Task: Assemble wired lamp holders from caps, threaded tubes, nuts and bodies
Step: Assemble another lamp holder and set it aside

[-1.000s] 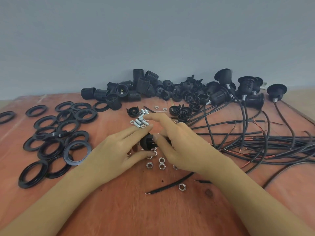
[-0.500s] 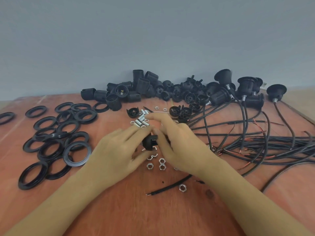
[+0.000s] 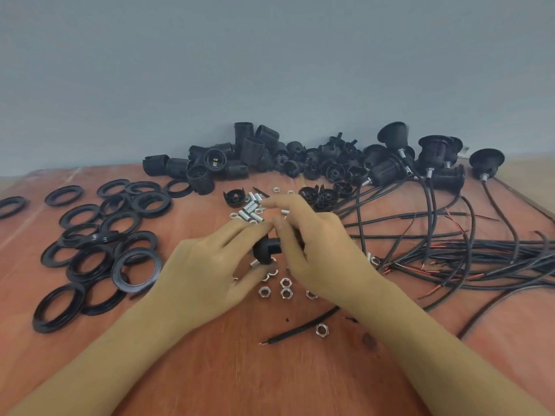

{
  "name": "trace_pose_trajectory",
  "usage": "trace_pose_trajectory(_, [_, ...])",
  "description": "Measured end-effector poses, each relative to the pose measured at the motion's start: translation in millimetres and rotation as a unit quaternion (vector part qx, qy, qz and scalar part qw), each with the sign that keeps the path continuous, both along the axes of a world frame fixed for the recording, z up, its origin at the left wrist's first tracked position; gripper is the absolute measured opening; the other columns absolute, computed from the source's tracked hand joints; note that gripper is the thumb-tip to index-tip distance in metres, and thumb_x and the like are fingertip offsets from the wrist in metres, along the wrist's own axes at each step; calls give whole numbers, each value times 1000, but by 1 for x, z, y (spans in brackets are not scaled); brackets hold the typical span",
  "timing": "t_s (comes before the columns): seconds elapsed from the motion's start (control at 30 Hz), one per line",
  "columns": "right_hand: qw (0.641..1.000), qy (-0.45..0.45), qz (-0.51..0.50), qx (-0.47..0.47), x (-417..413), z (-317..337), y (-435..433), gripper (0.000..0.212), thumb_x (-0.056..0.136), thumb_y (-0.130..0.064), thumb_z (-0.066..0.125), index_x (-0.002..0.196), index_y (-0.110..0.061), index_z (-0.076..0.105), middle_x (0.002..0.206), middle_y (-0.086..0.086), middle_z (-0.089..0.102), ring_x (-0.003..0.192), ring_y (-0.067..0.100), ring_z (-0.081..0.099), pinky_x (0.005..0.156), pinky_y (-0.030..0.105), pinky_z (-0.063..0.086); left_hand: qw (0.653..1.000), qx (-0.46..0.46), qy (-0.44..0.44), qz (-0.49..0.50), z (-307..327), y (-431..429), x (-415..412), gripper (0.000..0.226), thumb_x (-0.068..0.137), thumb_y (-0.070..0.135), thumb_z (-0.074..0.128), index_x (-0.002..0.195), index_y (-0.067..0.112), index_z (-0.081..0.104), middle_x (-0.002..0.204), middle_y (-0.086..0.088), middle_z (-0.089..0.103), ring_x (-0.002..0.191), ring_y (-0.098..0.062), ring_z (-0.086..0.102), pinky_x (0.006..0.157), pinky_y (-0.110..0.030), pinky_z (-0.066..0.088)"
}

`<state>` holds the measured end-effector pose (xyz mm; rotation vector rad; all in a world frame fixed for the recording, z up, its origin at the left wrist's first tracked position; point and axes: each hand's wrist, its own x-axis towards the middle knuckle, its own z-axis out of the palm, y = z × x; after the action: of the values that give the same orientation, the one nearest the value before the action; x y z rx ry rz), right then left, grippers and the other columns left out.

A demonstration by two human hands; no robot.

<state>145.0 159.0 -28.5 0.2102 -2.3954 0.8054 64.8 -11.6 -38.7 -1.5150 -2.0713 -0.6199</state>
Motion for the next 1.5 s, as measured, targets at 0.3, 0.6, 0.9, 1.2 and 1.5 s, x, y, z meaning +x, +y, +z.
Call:
trace_pose_trajectory(0.3, [982,-31,-178,49,-2,-8,39,19,100,-33,47,100,-23,63,53,-12,47,53,16,46,58,39,49,998,29,24,55,-3,-2,-13,46,83,46,69,121,19,68,90,10,65,54,0,38,41,-20,39])
trace_pose_trajectory(0.6, [997,-12,-14,-70,-5,-19,21,17,101,-18,50,115,-16,59,51,-4,45,45,16,42,47,41,40,998,34,47,34,-15,13,-1,44,86,45,61,114,13,72,85,6,67,49,-15,56,42,-22,39])
trace_pose_trajectory(0.9, [908,-80,110,-396,-2,-7,20,13,96,-13,61,107,-20,63,65,-1,70,52,2,61,50,14,44,997,67,-15,41,2,21,19,38,85,36,57,121,26,55,83,7,66,55,-15,60,40,-25,44])
trace_pose_trajectory(1.2, [894,-59,73,-439,-8,-16,10,22,93,-10,65,111,-20,61,77,-4,69,63,5,62,56,17,47,968,-108,-77,212,33,34,27,29,80,47,34,100,30,45,86,12,50,58,-16,49,46,-24,24])
trace_pose_trajectory(1.5, [914,-52,-27,-400,-9,-19,14,27,89,-13,71,110,-26,58,74,5,69,66,28,63,61,28,52,956,11,-292,-1,6,46,-8,10,92,27,51,98,27,59,74,7,62,67,-14,58,63,-37,47])
